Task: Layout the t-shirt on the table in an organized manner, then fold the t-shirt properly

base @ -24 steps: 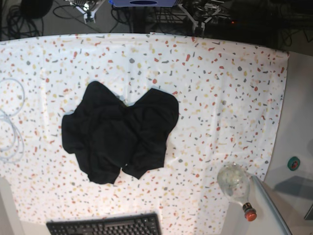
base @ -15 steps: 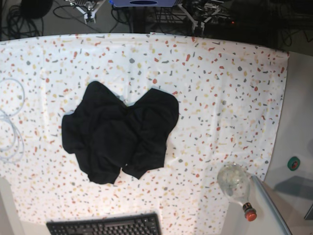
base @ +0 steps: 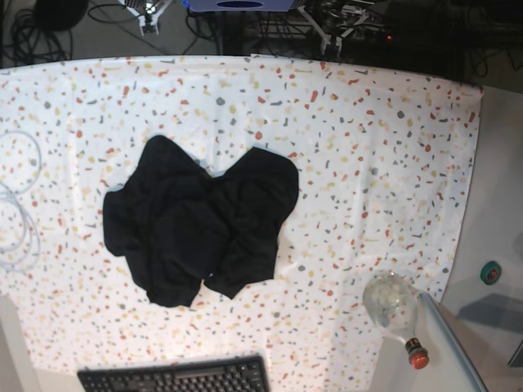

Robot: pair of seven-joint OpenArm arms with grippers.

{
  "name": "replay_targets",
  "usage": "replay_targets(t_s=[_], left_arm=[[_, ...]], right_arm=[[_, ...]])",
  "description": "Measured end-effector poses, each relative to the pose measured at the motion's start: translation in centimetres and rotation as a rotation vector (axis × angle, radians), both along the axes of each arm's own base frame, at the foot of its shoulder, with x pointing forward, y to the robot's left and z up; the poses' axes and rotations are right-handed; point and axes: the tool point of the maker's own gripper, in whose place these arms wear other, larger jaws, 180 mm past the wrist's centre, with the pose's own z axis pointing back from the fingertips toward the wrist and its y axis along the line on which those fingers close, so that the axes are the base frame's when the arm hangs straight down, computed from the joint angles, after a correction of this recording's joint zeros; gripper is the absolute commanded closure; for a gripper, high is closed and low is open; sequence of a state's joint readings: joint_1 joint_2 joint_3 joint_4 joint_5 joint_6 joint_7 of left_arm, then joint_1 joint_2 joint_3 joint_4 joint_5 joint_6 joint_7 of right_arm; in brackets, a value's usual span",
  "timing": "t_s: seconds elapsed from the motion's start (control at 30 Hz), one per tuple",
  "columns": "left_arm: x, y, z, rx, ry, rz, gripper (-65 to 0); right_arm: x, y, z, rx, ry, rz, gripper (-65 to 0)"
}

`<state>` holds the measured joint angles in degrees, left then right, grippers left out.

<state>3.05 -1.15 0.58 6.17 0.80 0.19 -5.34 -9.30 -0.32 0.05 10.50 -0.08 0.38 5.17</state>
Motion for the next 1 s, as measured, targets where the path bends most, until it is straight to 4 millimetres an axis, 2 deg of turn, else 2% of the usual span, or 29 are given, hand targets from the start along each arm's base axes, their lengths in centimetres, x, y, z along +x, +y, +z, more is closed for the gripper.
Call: replay_targets(t_s=[0.63,0.73,0.87,0.93,1.0], left_arm=[[0.0,0.0,0.0,0.001,0.000,0.000,0.0],[-0.6,1.1,0.1,0.014,0.001,-0.003,0.0],[-2.8,3.9,0.6,0.056,0.002,-0.017,0.0],[-3.4,5.0,1.4,0.072,-0.038,-0.034,0.0],[-4.3,5.7,2.6,0.077,-0.076,-0.071,0.0]], right_arm=[[-0.4,0.0,0.0,0.000,0.006,0.001,0.0],[-0.9,0.0,0.1,-0.001,0.024,0.001,0.0],[-3.2,-0.2,0.4,-0.005,0.071,0.001,0.0],[-4.3,-1.6,0.9,-0.026,0.071,0.006,0.0],[-5.8,-3.9,1.6,-0.061,0.079,0.018,0.0]])
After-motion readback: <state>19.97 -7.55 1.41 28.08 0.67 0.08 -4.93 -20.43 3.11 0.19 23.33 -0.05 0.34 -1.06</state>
